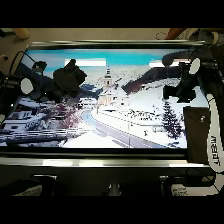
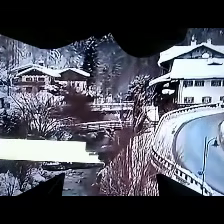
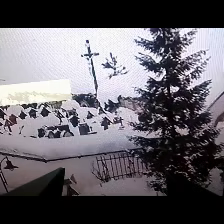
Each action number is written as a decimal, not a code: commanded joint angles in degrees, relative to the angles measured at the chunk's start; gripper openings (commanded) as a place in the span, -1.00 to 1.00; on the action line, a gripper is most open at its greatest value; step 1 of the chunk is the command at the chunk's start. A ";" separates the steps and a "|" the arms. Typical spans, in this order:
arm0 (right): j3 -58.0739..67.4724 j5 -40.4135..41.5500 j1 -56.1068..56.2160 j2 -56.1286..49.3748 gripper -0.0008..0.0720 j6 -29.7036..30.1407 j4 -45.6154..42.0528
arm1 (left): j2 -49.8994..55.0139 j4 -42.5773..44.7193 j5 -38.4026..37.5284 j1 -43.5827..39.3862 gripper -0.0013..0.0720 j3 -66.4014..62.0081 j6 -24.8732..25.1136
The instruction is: Fold the shirts.
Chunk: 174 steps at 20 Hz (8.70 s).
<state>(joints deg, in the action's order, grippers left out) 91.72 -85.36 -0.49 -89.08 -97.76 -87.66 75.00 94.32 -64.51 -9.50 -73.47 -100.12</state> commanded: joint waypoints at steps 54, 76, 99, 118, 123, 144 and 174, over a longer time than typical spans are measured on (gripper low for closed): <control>-9.51 1.11 5.95 5.16 0.96 15.45 23.56 | 10.36 -32.89 -1.75 8.39 0.94 7.02 12.37; -3.56 16.46 20.44 1.33 -0.91 24.87 29.05 | -1.36 -37.99 7.63 4.17 -0.87 3.04 23.85; -14.80 25.70 11.06 24.15 -0.90 -0.76 7.06 | -12.79 -29.57 27.06 5.53 -0.87 0.57 14.84; -14.86 16.09 10.40 11.80 -0.90 -0.11 1.53 | -11.10 -43.89 0.28 7.13 0.99 39.43 10.38; -14.86 16.06 10.40 11.82 -0.90 -0.09 1.75 | -10.36 -56.26 20.59 -4.85 0.99 45.97 11.08; -45.59 37.27 31.28 24.35 -0.90 -16.61 25.68 | 15.02 -53.37 20.83 14.93 -0.87 -4.59 17.70; -33.07 25.31 1.01 -0.44 0.05 15.74 28.59 | -4.24 -44.87 4.81 5.01 -0.87 32.87 19.23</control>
<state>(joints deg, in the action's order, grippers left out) 58.61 -68.73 -2.33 -88.29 -82.37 -61.17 72.62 49.84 -59.66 -3.97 -38.50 -83.70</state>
